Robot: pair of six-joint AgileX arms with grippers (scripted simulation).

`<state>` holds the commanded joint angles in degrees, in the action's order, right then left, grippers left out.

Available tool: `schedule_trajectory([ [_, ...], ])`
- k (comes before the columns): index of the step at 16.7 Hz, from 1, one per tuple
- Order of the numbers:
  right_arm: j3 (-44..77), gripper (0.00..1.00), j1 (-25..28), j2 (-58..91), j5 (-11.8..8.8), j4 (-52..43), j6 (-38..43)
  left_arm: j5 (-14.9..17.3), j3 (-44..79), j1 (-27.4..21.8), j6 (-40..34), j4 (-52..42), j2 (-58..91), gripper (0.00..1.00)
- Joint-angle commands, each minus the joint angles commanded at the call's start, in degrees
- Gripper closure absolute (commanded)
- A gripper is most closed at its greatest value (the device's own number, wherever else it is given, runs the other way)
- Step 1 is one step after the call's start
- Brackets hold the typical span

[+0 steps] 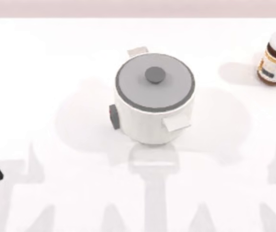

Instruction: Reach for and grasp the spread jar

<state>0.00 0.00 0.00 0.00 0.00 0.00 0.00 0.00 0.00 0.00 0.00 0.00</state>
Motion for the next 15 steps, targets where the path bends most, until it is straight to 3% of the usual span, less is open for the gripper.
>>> schedule_trajectory([
  [7, 7.9, 0.0, 0.2, 7.3, -0.6, -4.1, -1.8, 0.0, 0.0, 0.0, 0.0, 0.0, 0.0, 0.0],
  [15, 43.9, 0.0, 0.0, 41.5, -2.2, -24.4, -10.4, 0.0, 0.0, 0.0, 0.0, 0.0, 0.0, 0.0],
])
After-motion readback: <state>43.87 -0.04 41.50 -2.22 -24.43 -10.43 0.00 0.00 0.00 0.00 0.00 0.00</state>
